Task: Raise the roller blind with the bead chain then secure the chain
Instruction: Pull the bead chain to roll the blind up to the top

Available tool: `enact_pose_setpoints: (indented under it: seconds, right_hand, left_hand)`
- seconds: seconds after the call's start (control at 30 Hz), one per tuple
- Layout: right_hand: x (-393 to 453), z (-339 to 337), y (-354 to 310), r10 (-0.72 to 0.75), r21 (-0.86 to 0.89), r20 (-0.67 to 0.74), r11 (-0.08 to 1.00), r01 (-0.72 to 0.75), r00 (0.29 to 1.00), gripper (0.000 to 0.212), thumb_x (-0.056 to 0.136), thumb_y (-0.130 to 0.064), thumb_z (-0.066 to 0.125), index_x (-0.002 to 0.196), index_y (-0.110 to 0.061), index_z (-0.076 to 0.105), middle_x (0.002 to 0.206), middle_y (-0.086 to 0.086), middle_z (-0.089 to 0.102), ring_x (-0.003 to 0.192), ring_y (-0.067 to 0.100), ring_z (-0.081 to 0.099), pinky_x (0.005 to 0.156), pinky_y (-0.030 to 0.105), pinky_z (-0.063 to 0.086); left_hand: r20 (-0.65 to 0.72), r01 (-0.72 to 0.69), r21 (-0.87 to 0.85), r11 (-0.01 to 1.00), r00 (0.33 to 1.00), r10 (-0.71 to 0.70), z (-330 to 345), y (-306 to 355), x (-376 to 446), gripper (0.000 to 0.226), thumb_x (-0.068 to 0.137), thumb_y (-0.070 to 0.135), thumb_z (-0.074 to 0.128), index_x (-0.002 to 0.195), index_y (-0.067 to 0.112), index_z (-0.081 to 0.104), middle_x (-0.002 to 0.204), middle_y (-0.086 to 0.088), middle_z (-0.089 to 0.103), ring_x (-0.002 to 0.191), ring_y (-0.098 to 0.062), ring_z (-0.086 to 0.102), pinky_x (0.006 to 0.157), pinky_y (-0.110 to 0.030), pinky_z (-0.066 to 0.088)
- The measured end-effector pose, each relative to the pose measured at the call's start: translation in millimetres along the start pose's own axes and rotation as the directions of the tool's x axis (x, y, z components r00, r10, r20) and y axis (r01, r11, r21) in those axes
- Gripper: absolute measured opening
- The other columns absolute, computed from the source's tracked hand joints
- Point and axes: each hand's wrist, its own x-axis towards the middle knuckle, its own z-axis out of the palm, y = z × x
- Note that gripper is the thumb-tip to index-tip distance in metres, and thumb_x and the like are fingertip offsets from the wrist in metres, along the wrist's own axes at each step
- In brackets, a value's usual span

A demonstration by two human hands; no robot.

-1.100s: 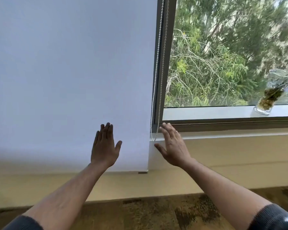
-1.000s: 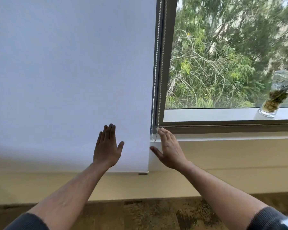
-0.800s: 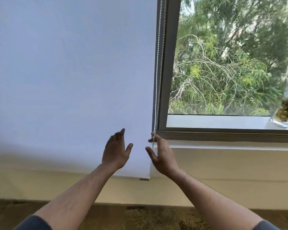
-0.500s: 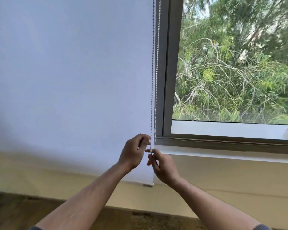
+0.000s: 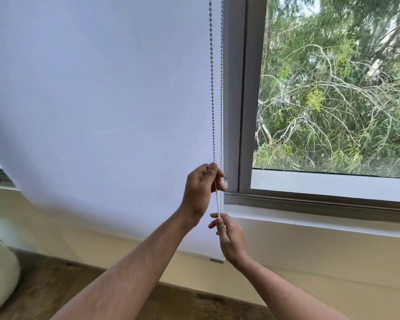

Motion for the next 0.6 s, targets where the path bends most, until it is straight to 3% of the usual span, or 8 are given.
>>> enact_pose_setpoints:
  seconds: [0.07, 0.17, 0.3, 0.47, 0.53, 0.6]
  right_hand:
    - [1.6, 0.7, 2.3, 0.022, 0.013, -0.011, 1.0, -0.021, 1.0, 0.041, 0.102, -0.057, 0.033, 0.117, -0.036, 0.066, 0.097, -0.022, 0.075, 0.092, 0.007, 0.07, 0.079, 0.044, 0.06]
    - [3.8, 0.5, 5.4, 0.048, 0.042, -0.045, 0.998, -0.046, 0.998, 0.039, 0.104, -0.055, 0.034, 0.115, -0.035, 0.066, 0.101, -0.022, 0.076, 0.1, 0.007, 0.07, 0.082, 0.047, 0.059]
    - [11.8, -2.1, 2.5, 0.109, 0.048, 0.015, 0.993, -0.109, 0.994, 0.026, 0.104, -0.047, 0.044, 0.112, -0.036, 0.066, 0.101, -0.021, 0.077, 0.1, 0.008, 0.069, 0.086, 0.048, 0.058]
    - [23.6, -16.0, 2.1, 0.114, -0.078, 0.005, 0.991, -0.113, 0.993, 0.021, 0.1, -0.046, 0.055, 0.108, -0.032, 0.068, 0.107, -0.017, 0.072, 0.104, 0.002, 0.064, 0.084, 0.031, 0.054]
    - [27.0, -23.4, 1.5, 0.11, -0.104, -0.014, 0.988, -0.111, 0.994, 0.015, 0.101, -0.034, 0.058, 0.111, -0.032, 0.069, 0.111, -0.015, 0.071, 0.102, 0.004, 0.064, 0.081, 0.023, 0.051]
    - [29.6, -30.3, -0.9, 0.099, -0.135, -0.017, 0.986, -0.1, 0.995, 0.024, 0.099, -0.017, 0.057, 0.113, -0.03, 0.07, 0.115, -0.015, 0.07, 0.106, 0.007, 0.065, 0.085, 0.02, 0.051]
  left_hand:
    - [-0.008, -0.015, -0.01, 1.0, 1.0, 0.015, 2.1, 8.5, 9.5, 0.039, 0.107, 0.029, 0.04, 0.075, 0.011, 0.054, 0.059, -0.005, 0.046, 0.058, -0.02, 0.048, 0.062, -0.028, 0.052]
    - [-0.022, -0.038, 0.051, 0.998, 0.999, 0.039, 3.6, 4.7, 17.6, 0.05, 0.107, 0.037, 0.035, 0.059, 0.022, 0.039, 0.053, 0.006, 0.032, 0.048, -0.012, 0.029, 0.048, -0.024, 0.031]
    - [-0.047, -0.06, 0.143, 0.988, 0.997, 0.067, -1.5, -17.3, 18.6, 0.052, 0.102, 0.048, 0.034, 0.055, 0.024, 0.035, 0.051, -0.002, 0.028, 0.045, -0.016, 0.023, 0.047, -0.028, 0.02]
    - [-0.058, -0.075, 0.182, 0.98, 0.995, 0.087, -8.4, -29.9, 23.7, 0.052, 0.102, 0.048, 0.034, 0.059, 0.017, 0.035, 0.054, -0.01, 0.029, 0.049, -0.019, 0.026, 0.048, -0.035, 0.021]
    - [-0.051, -0.081, 0.198, 0.977, 0.994, 0.092, -10.0, -33.8, 26.0, 0.053, 0.102, 0.049, 0.034, 0.059, 0.018, 0.035, 0.054, -0.009, 0.03, 0.05, -0.02, 0.027, 0.049, -0.037, 0.022]
    - [-0.046, -0.101, 0.221, 0.97, 0.992, 0.114, -8.9, -39.1, 26.7, 0.052, 0.102, 0.047, 0.034, 0.059, 0.018, 0.034, 0.053, -0.003, 0.03, 0.051, -0.02, 0.027, 0.05, -0.036, 0.022]
